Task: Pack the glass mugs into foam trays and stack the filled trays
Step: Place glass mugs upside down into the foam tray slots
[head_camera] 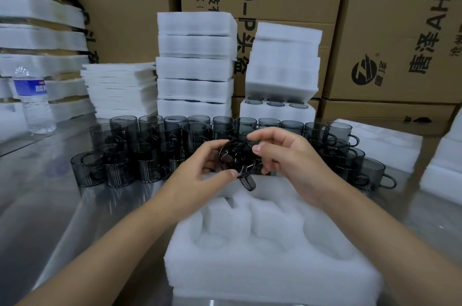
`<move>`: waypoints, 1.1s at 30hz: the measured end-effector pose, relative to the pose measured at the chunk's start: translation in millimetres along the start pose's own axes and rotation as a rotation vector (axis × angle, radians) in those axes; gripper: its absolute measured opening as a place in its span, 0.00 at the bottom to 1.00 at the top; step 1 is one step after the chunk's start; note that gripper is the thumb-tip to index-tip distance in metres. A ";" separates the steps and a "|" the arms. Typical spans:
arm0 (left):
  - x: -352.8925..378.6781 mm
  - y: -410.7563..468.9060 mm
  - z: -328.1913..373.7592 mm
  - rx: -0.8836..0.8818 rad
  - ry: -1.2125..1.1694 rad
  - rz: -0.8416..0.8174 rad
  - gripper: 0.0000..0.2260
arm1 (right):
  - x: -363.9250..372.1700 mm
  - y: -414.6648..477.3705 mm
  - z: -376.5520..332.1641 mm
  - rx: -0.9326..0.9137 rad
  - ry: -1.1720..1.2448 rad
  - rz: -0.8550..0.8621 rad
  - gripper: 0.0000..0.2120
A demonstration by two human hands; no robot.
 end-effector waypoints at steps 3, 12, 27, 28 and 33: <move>0.4 -2.3 1.3 -0.004 0.011 -0.034 0.25 | -3.5 0.1 2.6 0.037 -0.032 0.035 0.08; -1.8 -3.2 1.5 0.000 0.074 -0.046 0.28 | 9.2 -0.1 4.8 0.063 -0.181 -0.128 0.03; -1.2 -0.6 -0.8 -0.003 0.161 -0.048 0.39 | 7.3 1.2 9.7 0.075 -0.193 -0.136 0.07; -1.2 -0.8 -0.7 -0.003 0.171 -0.047 0.40 | 7.3 1.3 9.9 0.078 -0.193 -0.135 0.07; -2.1 -0.2 -1.0 -0.004 0.200 -0.042 0.40 | 7.3 1.6 11.2 0.097 -0.198 -0.136 0.07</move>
Point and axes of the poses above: each hand's wrist, its own y-axis towards the middle knuckle, its own x-axis out of the palm, z = x × y, the point moved 6 cm from there along y, towards the middle knuckle, and after that the axes turned 12 degrees about -z, right-handed, at the moved point
